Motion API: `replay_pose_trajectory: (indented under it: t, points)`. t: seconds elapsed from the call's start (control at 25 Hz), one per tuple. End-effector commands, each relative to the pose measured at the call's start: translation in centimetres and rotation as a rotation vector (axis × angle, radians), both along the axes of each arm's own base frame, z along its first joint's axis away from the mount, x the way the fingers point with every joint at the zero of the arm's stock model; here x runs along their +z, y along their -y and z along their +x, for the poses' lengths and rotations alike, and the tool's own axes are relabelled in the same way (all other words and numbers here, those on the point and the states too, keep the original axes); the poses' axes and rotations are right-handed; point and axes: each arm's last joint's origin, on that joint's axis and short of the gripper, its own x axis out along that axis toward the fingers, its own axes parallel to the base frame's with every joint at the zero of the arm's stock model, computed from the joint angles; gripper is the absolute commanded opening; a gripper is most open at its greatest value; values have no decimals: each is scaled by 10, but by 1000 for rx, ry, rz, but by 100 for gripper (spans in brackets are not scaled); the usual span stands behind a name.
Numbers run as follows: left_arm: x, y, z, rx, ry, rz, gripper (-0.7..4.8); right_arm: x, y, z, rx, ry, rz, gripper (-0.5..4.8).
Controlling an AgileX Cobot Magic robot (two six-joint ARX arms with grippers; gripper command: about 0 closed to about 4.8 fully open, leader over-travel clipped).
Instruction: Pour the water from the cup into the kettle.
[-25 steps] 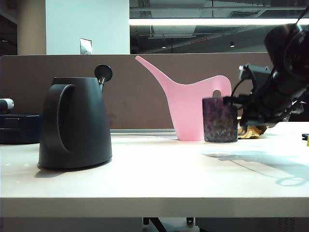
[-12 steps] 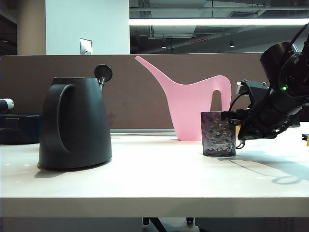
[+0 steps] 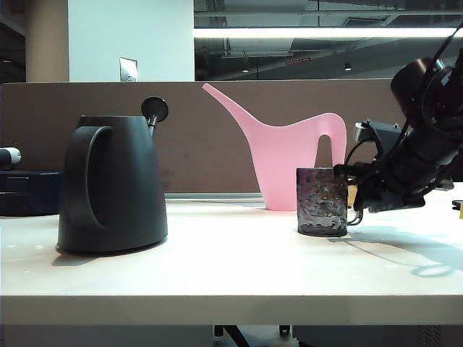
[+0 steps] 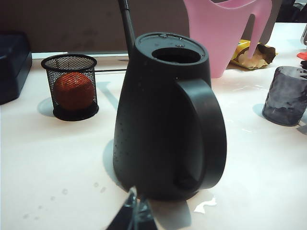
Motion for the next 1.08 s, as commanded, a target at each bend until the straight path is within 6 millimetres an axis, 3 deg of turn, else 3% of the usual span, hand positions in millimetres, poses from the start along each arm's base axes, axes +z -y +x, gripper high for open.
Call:
replay_pose_trajectory:
  t: [0.04, 0.48, 0.6, 0.76, 1.0, 1.08]
  points:
    - [2, 0, 0, -4, 15, -4, -5, 11, 0, -3, 4, 8, -4, 122]
    - [3, 0, 0, -4, 21, -4, -5, 17, 3, -18, 19, -125, -21, 122]
    - [3, 0, 0, -4, 21, -4, -5, 27, 4, -22, 19, -119, -20, 121]
    - [3, 0, 0, -4, 21, -3, -5, 56, 7, -38, 23, -94, -24, 115]
    - [3, 0, 0, -4, 21, -3, -5, 82, 11, -58, 54, -70, -73, 72]
    - [3, 0, 0, -3, 21, -3, -5, 90, 12, -65, 65, -65, -90, -7]
